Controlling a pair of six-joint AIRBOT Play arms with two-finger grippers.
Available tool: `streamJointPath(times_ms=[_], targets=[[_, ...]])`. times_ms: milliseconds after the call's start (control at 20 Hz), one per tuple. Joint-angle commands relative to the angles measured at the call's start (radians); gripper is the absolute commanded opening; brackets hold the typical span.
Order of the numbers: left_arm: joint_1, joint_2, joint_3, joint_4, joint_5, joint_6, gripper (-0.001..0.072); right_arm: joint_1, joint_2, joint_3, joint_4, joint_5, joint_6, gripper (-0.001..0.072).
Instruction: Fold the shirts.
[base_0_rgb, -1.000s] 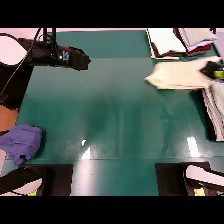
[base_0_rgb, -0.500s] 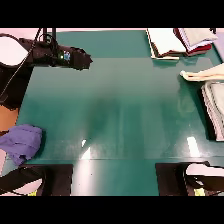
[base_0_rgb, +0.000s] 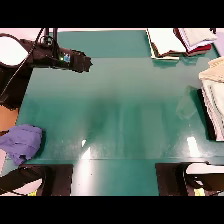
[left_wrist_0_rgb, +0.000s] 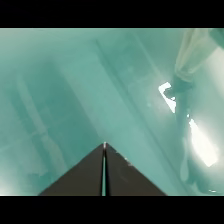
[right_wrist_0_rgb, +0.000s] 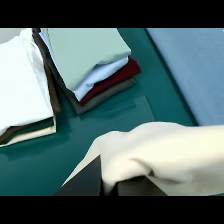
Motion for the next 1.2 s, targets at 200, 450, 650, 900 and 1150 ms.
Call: streamJointPath(times_ms=[200,450,650,900,1150], targets=[[-0.001,0.0,0.0,0.0,-0.004,0.001,0.0024,-0.116,0.148,-0.187,-0.058,0.047,-0.039,0.0015],[-0.001,0.0,0.0,0.0,-0.008,0.001,0.0024,-0.202,0.34,-0.484,-0.221,0.108,-0.039,0.0016],[-0.001,0.0,0.0,0.001,-0.012,0.01,0.0024,-0.28,0.483,-0.715,-0.352,0.162,-0.039,0.0018],[-0.001,0.0,0.0,0.001,-0.032,0.027,0.0024,-0.399,0.595,-0.9,-0.369,0.158,-0.039,0.0458],[-0.001,0.0,0.0,0.001,-0.034,0.034,0.0024,-0.423,0.638,-0.834,-0.271,0.148,-0.012,0.0532]])
